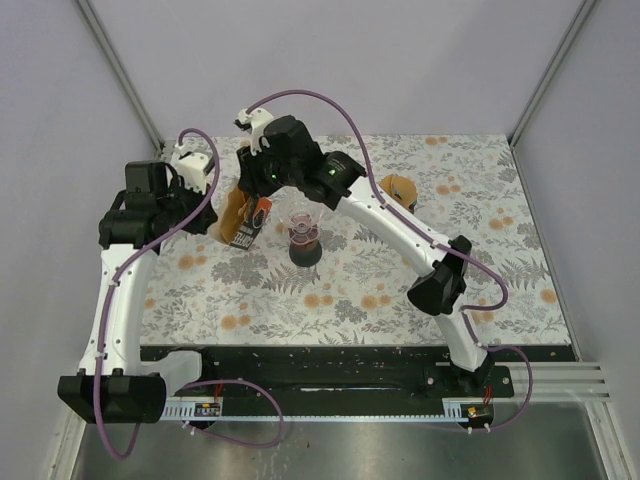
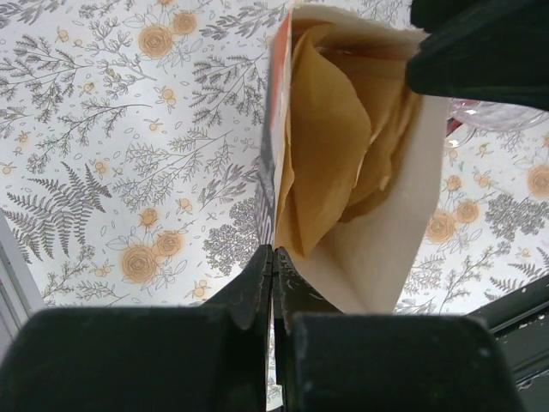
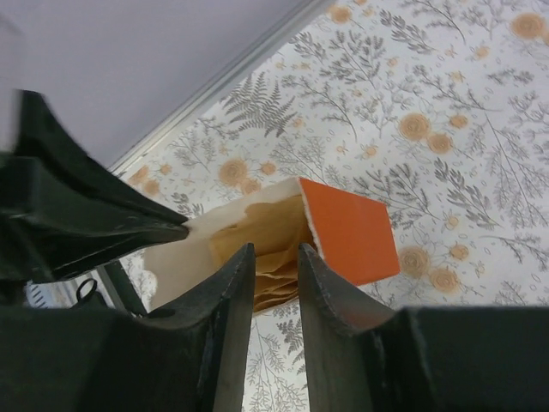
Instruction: Place the coffee filter in the dripper
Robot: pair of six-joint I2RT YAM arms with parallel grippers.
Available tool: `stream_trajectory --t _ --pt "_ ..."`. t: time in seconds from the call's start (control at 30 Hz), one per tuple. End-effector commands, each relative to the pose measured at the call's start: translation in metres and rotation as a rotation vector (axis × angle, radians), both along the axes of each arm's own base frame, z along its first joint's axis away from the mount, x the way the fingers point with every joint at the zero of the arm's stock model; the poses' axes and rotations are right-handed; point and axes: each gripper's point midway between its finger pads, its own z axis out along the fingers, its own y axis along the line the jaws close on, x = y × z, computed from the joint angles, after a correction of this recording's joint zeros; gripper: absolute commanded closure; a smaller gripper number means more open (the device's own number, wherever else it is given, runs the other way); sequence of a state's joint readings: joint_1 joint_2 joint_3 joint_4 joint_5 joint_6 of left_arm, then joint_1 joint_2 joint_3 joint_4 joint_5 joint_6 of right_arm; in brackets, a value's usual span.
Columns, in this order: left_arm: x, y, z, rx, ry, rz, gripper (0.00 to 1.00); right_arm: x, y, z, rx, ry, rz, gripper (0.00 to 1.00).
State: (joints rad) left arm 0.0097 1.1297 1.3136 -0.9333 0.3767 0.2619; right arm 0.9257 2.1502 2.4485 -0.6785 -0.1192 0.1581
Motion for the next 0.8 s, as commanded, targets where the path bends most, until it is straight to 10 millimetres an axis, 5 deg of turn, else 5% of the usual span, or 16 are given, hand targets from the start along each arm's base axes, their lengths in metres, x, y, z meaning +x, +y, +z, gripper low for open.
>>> stream_trajectory --t 0.0,0.2,0.5,0.77 --pt "0.006 -0.001 0.023 -0.057 -0.085 0.065 1.00 0.011 -0.006 0.018 0.047 -0.031 -0.101 0.66" --pt "0.008 -0.003 0.028 -0.074 -0.098 0.078 1.00 0.019 0.010 0.016 0.064 -0.048 -0.085 0.67" --pt "0.012 -0.003 0.032 -0.080 -0.112 0.085 1.00 0.035 0.011 -0.017 -0.025 -0.062 -0.144 0.67" --pt "0.015 -0.002 0.028 -0.075 -0.104 0.082 1.00 0.031 0.019 -0.027 -0.069 -0.106 -0.106 0.63"
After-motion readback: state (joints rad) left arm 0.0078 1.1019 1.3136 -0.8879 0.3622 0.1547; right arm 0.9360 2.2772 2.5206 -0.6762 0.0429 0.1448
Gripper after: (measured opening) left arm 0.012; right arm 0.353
